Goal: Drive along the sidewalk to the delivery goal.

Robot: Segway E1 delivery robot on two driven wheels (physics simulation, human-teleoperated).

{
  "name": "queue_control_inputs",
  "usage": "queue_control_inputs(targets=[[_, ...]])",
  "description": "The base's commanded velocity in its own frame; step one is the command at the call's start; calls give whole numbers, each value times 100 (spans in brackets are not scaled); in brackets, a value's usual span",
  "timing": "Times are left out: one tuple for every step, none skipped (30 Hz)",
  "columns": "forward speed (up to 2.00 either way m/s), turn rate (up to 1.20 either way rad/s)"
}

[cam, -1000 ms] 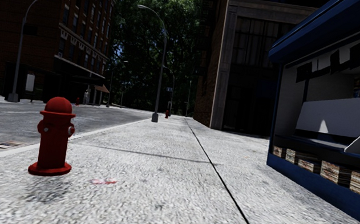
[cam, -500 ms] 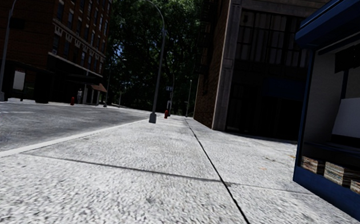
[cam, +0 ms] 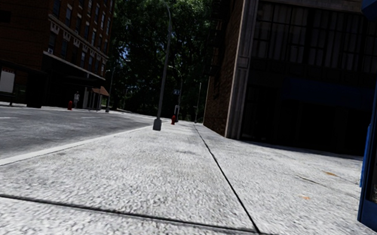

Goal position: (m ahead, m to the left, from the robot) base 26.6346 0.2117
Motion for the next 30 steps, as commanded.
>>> queue_control_inputs(targets=[[200,0],[200,0],[200,0],[200,0],[200,0],[200,0],[200,0],[200,0],[200,0],[200,0],[200,0],[200,0],[200,0],[200,0],[200,0],[200,0],[200,0],[200,0],[200,0],[200,0],[200,0],[200,0],[200,0],[200,0],[200,0],[200,0],[200,0],[200,0],[200,0],[200,0]])
